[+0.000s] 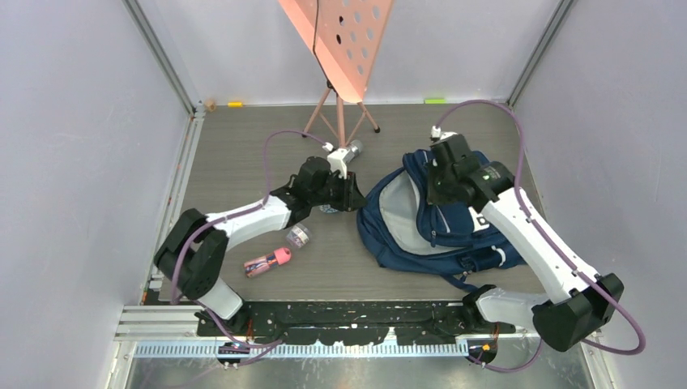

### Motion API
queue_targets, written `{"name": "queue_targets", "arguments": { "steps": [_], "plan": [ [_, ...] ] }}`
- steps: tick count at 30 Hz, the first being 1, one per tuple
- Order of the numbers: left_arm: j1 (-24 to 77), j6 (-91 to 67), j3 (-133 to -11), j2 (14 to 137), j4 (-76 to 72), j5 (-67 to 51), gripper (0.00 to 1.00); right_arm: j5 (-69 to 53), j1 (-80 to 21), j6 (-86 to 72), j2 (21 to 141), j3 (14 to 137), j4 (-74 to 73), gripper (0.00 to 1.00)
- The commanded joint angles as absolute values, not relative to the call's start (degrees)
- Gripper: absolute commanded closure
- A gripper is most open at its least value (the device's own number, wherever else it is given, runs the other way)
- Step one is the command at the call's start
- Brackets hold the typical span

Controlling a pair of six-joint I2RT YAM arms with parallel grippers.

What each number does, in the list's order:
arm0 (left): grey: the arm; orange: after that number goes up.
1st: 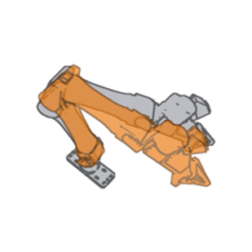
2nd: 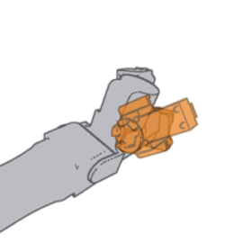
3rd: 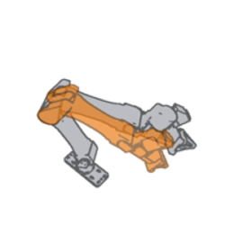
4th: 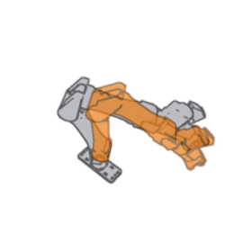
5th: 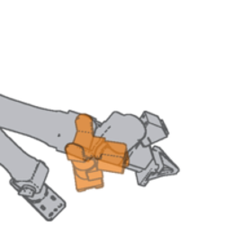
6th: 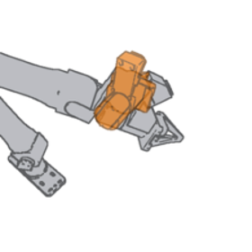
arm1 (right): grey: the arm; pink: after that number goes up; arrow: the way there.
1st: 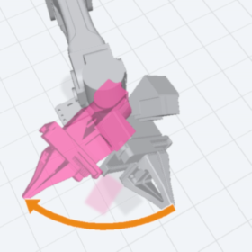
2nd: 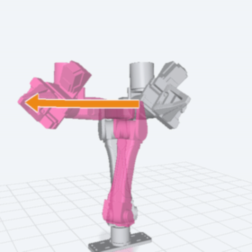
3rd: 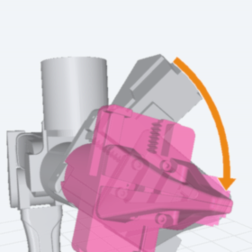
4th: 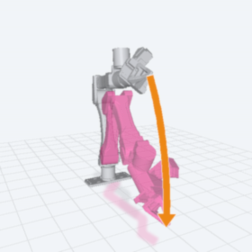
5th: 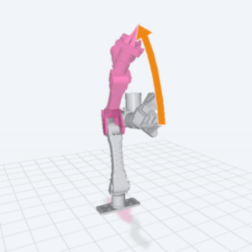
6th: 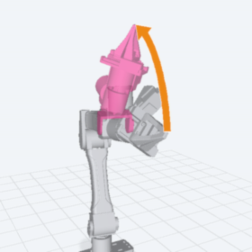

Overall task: Pack the student bag
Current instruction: Adjust the student bag at the center of the board, then pick up the stationery from the center of the board.

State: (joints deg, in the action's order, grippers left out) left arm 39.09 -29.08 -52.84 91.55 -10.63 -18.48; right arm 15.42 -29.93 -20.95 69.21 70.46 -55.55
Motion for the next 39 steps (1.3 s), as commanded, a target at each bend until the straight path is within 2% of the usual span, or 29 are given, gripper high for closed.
{"name": "queue_targets", "arguments": {
  "steps": [1, 3, 6, 10, 12, 23, 33, 35, 37, 39],
  "plan": [
    [37.97, -24.95, -53.92, 83.13, -1.74, -11.37, 0.6, -2.12, -20.91, -14.84, 67.19, 73.78, -56.38, 1.0],
    [38.03, -24.79, -52.92, 79.31, 2.08, -7.83, 0.4, -9.97, -18.17, -14.48, 67.01, 75.09, -56.7, 1.0],
    [37.91, -24.54, -50.98, 74.83, 5.35, -3.06, 0.2, -17.89, -14.01, -15.31, 66.89, 76.67, -56.4, 1.0],
    [37.21, -28.83, -47.96, 72.3, 10.23, 10.49, 0.03, -27.81, -10.34, -17.17, 66.82, 77.22, -55.1, 1.0],
    [35.23, -30.86, -46.43, 73.04, 9.54, 10.73, 0.01, -28.67, -9.63, -17.63, 66.61, 77.53, -54.84, 1.0],
    [31.08, -33.66, -48.92, 85.51, -2.6, -1.43, 0.0, -30.66, -8.39, -18.67, 64.29, 77.62, -54.07, 1.0],
    [31.07, -33.55, -51.64, 93.09, -6.18, -2.68, 0.0, -30.94, -7.94, -18.89, 62.76, 75.76, -53.59, 1.0],
    [31.05, -33.27, -52.27, 94.53, -7.12, -4.33, 0.09, -30.9, -7.94, -19.35, 62.83, 75.16, -52.97, 1.0],
    [31.09, -33.19, -52.06, 94.92, -7.79, -5.09, 0.31, -30.93, -7.91, -20.06, 62.84, 74.49, -52.32, 1.0],
    [31.07, -33.29, -51.12, 93.96, -7.54, -4.26, 0.48, -31.11, -7.9, -20.6, 62.84, 74.11, -51.86, 1.0]
  ]
}}
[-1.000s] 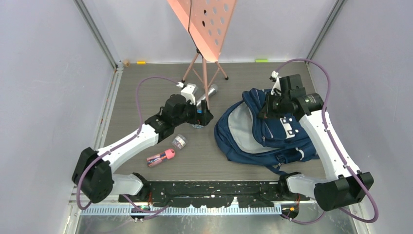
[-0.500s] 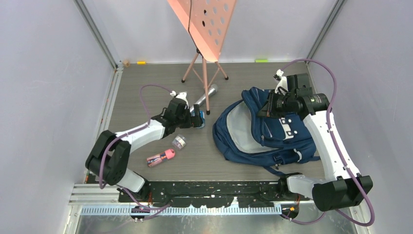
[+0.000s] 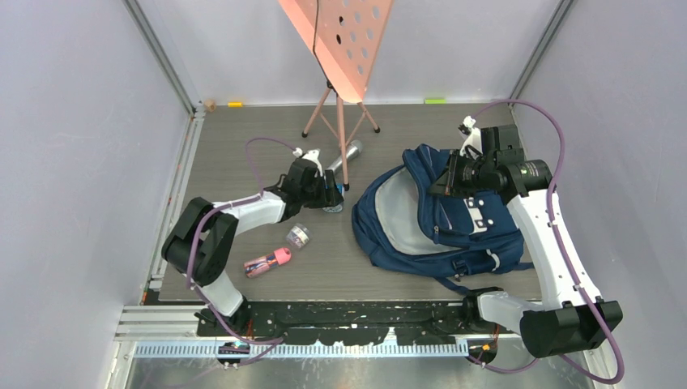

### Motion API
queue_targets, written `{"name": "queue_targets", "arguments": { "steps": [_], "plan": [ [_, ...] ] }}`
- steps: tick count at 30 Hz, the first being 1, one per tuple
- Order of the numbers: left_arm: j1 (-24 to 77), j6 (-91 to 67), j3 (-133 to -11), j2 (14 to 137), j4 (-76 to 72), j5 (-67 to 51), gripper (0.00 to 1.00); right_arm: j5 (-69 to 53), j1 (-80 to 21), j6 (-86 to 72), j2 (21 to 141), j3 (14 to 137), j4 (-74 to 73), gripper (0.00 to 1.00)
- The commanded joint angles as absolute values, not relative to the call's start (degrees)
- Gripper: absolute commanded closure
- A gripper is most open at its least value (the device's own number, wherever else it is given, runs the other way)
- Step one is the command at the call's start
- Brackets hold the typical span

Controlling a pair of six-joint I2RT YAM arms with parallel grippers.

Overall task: Pack the student bag
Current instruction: Pick up the stationery from the center of the board.

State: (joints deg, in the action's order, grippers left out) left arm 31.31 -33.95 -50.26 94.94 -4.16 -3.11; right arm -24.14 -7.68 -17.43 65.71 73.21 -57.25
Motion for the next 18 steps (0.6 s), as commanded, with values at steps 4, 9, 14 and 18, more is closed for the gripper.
{"name": "queue_targets", "arguments": {
  "steps": [4, 9, 14, 18],
  "plan": [
    [31.07, -32.55, -46.23, 87.72, -8.2, -3.23, 0.73, -30.97, -7.91, -20.52, 62.74, 73.92, -51.63, 0.99],
    [31.18, -29.53, -41.55, 75.83, -4.78, -3.8, 0.8, -30.95, -7.91, -20.48, 63.02, 74.04, -51.56, 1.0],
    [32.16, -29.44, -40.36, 63.42, 1.32, -7.49, 0.82, -30.81, -7.91, -20.41, 62.76, 74.02, -51.59, 0.99],
    [36.43, -32.56, -42.72, 60.01, 1.11, -9.06, 0.84, -30.75, -7.91, -20.84, 62.07, 73.77, -51.33, 0.99]
  ]
}}
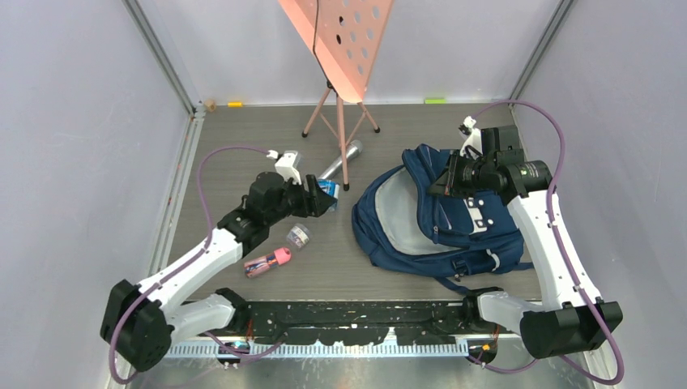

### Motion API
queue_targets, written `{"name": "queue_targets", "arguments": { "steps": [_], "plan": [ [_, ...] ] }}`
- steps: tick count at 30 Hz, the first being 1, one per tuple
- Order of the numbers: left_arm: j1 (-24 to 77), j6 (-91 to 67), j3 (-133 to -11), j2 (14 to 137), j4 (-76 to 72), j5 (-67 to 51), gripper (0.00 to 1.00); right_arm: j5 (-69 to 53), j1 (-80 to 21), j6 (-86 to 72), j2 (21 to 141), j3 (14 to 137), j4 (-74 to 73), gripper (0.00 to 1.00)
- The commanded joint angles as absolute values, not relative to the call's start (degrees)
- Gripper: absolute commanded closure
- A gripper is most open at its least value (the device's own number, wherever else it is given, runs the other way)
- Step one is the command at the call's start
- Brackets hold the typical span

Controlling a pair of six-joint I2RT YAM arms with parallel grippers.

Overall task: Pack the student bag
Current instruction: Pick up the stationery from the center of the board, then place the stationery in the student bag.

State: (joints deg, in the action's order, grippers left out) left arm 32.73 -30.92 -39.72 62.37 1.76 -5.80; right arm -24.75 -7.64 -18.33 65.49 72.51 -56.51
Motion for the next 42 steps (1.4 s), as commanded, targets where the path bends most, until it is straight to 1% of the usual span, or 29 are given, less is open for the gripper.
{"name": "queue_targets", "arguments": {
  "steps": [1, 3, 6, 10, 13, 15, 18, 21, 23, 25, 28, 31, 32, 34, 39, 42],
  "plan": [
    [37.77, -33.17, -44.04, 60.39, 0.48, -8.89, 0.86, -30.84, -7.91, -21.12, 61.93, 73.71, -51.16, 0.99],
    [40.56, -34.8, -45.74, 62.15, -3.57, -8.87, 0.88, -31.37, -7.91, -21.59, 61.62, 73.81, -50.77, 0.99],
    [44.28, -36.92, -48.24, 67.45, -9.65, -9.43, 0.84, -31.73, -7.91, -22.08, 60.63, 73.84, -50.42, 0.99],
    [49.13, -37.86, -53.79, 78.38, -17.2, -10.86, 0.85, -32.04, -7.91, -23.31, 59.78, 73.3, -49.24, 1.0],
    [50.44, -38.25, -57.15, 88.55, -25.68, -13.83, 0.86, -32.4, -7.91, -24.6, 59.23, 73.27, -48.17, 0.99],
    [51.08, -37.79, -60.83, 93.65, -27.52, -14.72, 0.87, -33.35, -7.91, -25.68, 58.5, 73.08, -46.68, 1.0],
    [53.04, -35.73, -66.89, 99.81, -29.53, -13.7, 0.87, -33.38, -7.91, -26.19, 58.18, 73.22, -46.05, 0.99],
    [54.82, -33.7, -70.37, 104.95, -33.08, -10.82, 0.87, -32.94, -7.91, -25.97, 57.92, 72.52, -45.98, 1.0],
    [55.1, -34.2, -71.65, 108.03, -35.71, -9.07, 0.84, -32.78, -7.91, -25.98, 57.7, 71.76, -45.7, 0.99],
    [55.11, -34.93, -72.53, 110.41, -36.86, -7.63, 0.74, -32.96, -7.91, -26.15, 57.55, 71.24, -45.56, 1.0],
    [55.11, -34.84, -73.74, 112.21, -35.7, -7.35, 0.53, -32.86, -7.91, -25.99, 57.29, 70.95, -45.7, 0.99],
    [55.11, -33.69, -73.23, 111.6, -33.73, -6.44, 0.3, -32.44, -7.91, -25.22, 57.07, 70.93, -46.13, 0.99],
    [55.06, -33.02, -72.72, 110.88, -33.12, -6.16, 0.24, -32.32, -7.91, -25.13, 57.11, 70.88, -46.2, 0.99],
    [55.11, -31.42, -70.84, 108.85, -32.05, -5.06, 0.17, -32.26, -7.91, -25.01, 57.13, 70.72, -46.19, 0.99],
    [55.11, -26.73, -64.82, 101.36, -31.01, -2.38, 0.04, -32.0, -7.91, -24.86, 57.05, 70.42, -45.82, 0.99],
    [55.11, -23.82, -63.18, 96.97, -26.85, -1.62, 0.0, -31.83, -7.91, -24.75, 57.04, 70.4, -45.86, 0.99]
  ]
}}
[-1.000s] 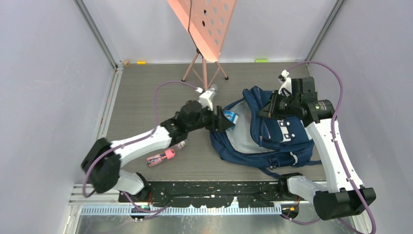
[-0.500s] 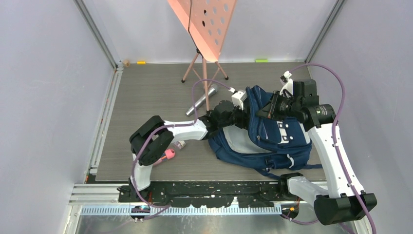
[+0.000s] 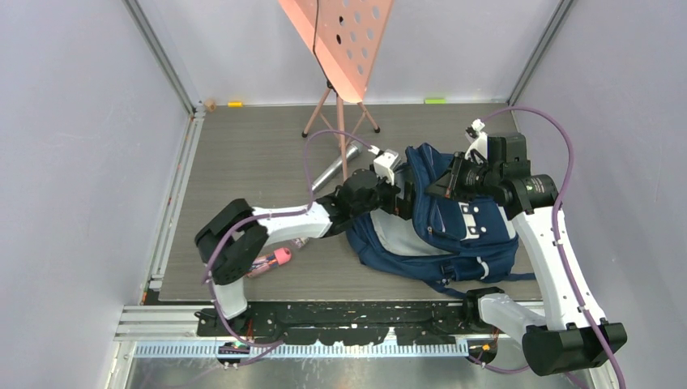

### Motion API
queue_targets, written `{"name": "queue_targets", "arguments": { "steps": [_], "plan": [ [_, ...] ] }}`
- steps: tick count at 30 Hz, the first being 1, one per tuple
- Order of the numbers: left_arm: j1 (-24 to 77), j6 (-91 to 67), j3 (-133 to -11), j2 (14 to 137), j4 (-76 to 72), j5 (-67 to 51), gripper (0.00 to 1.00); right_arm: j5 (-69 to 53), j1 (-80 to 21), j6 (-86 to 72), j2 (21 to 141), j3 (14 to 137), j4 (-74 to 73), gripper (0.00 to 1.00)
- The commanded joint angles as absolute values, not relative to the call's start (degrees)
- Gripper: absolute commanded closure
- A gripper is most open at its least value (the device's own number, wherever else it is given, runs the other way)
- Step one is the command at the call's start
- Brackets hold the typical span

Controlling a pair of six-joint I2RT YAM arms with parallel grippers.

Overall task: Pack the student bag
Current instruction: Place the stationery in the student bag, then pick up the stationery from the center of the board.

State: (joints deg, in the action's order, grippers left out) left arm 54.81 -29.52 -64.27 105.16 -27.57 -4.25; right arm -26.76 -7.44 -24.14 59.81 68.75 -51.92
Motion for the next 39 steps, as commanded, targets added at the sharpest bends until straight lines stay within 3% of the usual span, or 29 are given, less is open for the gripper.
{"name": "queue_targets", "arguments": {
  "steps": [1, 7, 13, 19, 30, 39],
  "plan": [
    [55.11, -22.92, -62.59, 95.35, -24.97, -1.18, 0.0, -31.87, -7.91, -24.78, 57.04, 70.4, -45.92, 0.99],
    [54.75, -17.67, -57.54, 81.75, -9.88, 4.43, 0.0, -31.14, -7.91, -24.16, 56.78, 70.6, -46.67, 0.99],
    [51.6, -18.53, -52.44, 67.51, 17.53, 10.71, 0.0, -30.5, -7.91, -23.68, 56.58, 70.84, -46.94, 0.99],
    [49.22, -19.12, -47.46, 62.24, 36.45, 10.27, 0.0, -31.29, -7.91, -23.77, 56.91, 70.47, -46.15, 0.99],
    [46.42, -19.85, -43.32, 65.4, 35.39, 16.12, 0.0, -31.72, -7.91, -23.04, 55.85, 70.35, -47.25, 1.0],
    [44.28, -15.61, -44.12, 68.97, 31.13, 14.29, 0.0, -31.84, -7.91, -23.35, 55.71, 69.99, -47.08, 0.99]
  ]
}}
